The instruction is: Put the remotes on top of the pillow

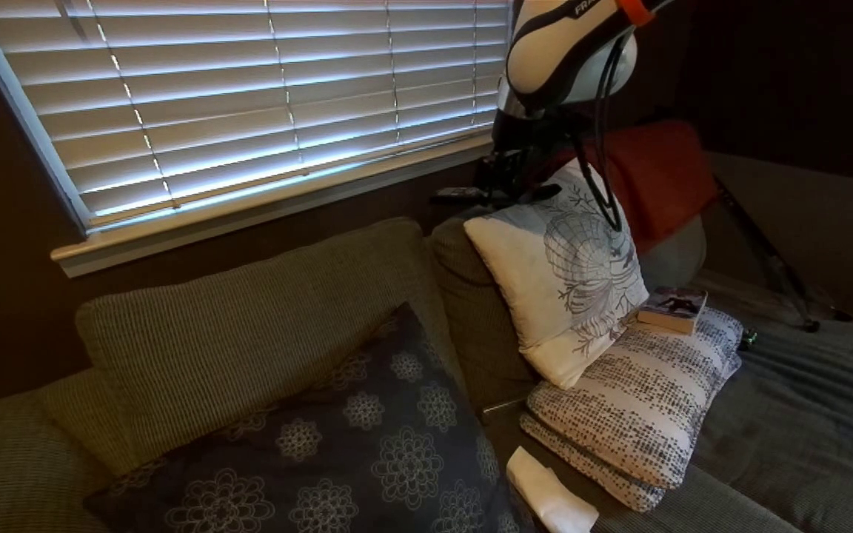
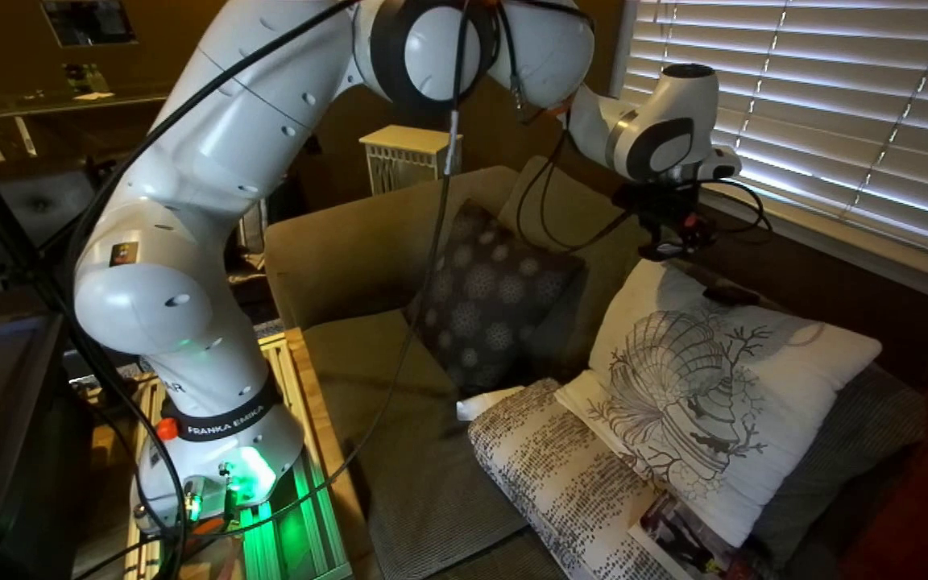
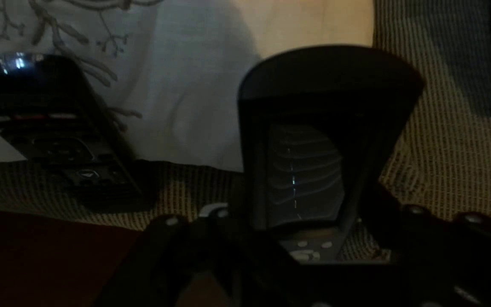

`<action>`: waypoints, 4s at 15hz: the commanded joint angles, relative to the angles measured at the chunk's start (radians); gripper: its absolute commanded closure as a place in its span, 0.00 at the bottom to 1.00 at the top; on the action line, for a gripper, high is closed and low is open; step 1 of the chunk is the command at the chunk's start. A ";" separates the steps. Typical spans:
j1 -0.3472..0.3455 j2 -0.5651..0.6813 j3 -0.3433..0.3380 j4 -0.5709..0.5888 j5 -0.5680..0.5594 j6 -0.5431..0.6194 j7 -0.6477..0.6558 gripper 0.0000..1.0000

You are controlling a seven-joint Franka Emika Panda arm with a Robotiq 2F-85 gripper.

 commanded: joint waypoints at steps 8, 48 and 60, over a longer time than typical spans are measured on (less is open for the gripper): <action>-0.074 -0.370 0.065 -0.531 0.051 0.136 -0.166 0.60; 0.140 -0.410 -0.204 -0.895 0.287 0.388 0.867 0.60; 0.124 -0.219 -0.249 -0.708 0.266 0.192 1.126 0.60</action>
